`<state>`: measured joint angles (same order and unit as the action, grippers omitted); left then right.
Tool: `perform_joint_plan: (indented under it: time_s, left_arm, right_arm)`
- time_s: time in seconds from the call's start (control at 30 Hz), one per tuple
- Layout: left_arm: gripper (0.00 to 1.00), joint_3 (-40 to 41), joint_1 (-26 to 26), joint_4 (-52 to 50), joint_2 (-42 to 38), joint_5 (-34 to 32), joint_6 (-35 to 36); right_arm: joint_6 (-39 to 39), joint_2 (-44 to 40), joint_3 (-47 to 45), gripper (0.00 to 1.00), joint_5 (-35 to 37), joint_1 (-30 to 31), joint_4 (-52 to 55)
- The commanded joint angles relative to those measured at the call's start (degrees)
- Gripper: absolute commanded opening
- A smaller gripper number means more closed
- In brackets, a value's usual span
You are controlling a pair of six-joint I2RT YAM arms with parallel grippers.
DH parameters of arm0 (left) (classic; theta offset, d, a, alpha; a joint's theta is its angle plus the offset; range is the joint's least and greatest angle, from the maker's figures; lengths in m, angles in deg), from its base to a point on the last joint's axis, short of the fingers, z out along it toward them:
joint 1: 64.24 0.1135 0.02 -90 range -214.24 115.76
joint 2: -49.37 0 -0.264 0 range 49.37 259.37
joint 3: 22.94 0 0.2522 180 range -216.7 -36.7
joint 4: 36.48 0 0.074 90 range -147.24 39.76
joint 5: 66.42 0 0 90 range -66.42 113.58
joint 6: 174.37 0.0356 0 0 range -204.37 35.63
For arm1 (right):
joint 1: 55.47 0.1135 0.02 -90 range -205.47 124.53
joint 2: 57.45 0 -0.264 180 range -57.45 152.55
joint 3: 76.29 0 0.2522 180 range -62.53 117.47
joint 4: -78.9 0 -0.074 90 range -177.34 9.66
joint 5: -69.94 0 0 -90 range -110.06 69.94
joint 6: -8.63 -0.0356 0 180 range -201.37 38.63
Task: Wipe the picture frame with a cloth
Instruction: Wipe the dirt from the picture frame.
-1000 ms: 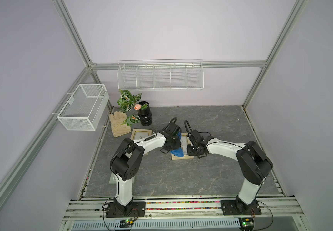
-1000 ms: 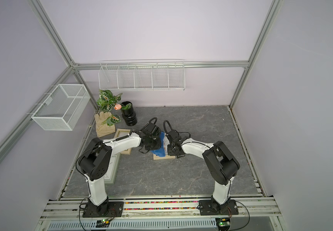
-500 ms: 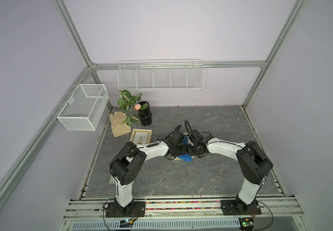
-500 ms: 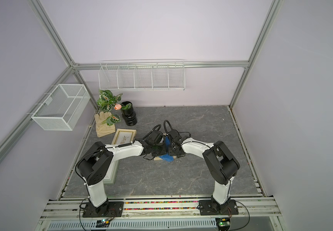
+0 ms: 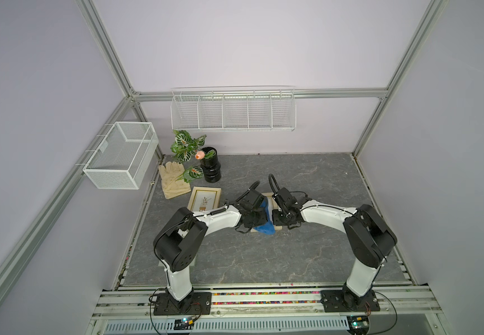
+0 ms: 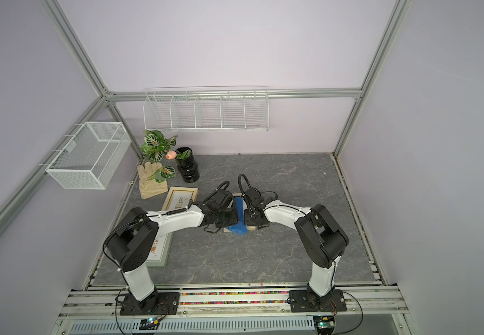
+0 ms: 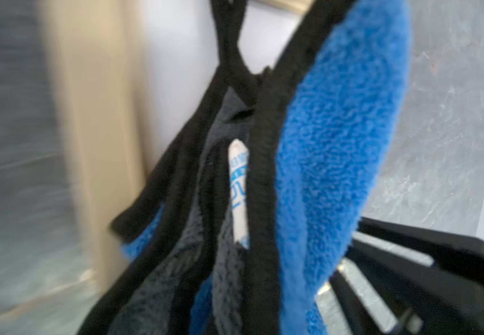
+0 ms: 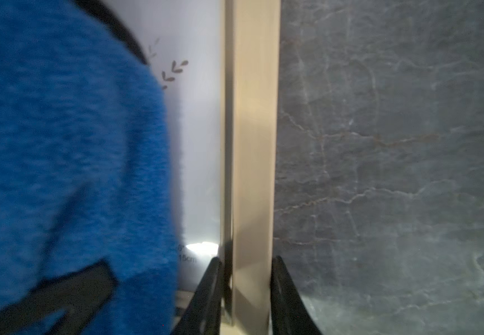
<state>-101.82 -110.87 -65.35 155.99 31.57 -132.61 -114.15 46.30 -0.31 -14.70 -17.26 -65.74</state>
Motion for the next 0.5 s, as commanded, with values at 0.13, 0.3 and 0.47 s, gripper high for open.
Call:
perform_joint_plan:
  time_s: [0.13, 0.3, 0.47]
  left_arm:
    - [0.0, 2.61, 1.06, -7.37, -1.7, -2.37, 0.07]
    - [0.0, 6.88, 3.69, -13.3, -8.0, -8.46, 3.35]
    - [0.0, 4.74, 3.59, -10.83, -5.19, -5.08, 2.23]
  right_arm:
    - [-1.79, 0.37, -2.0, 0.21, 2.97, -1.11, 2.11]
    - [-1.33, 0.75, -2.0, 0.21, 2.96, -1.1, 1.69]
    - [-1.31, 0.72, -2.14, 0.21, 2.72, -0.99, 1.49]
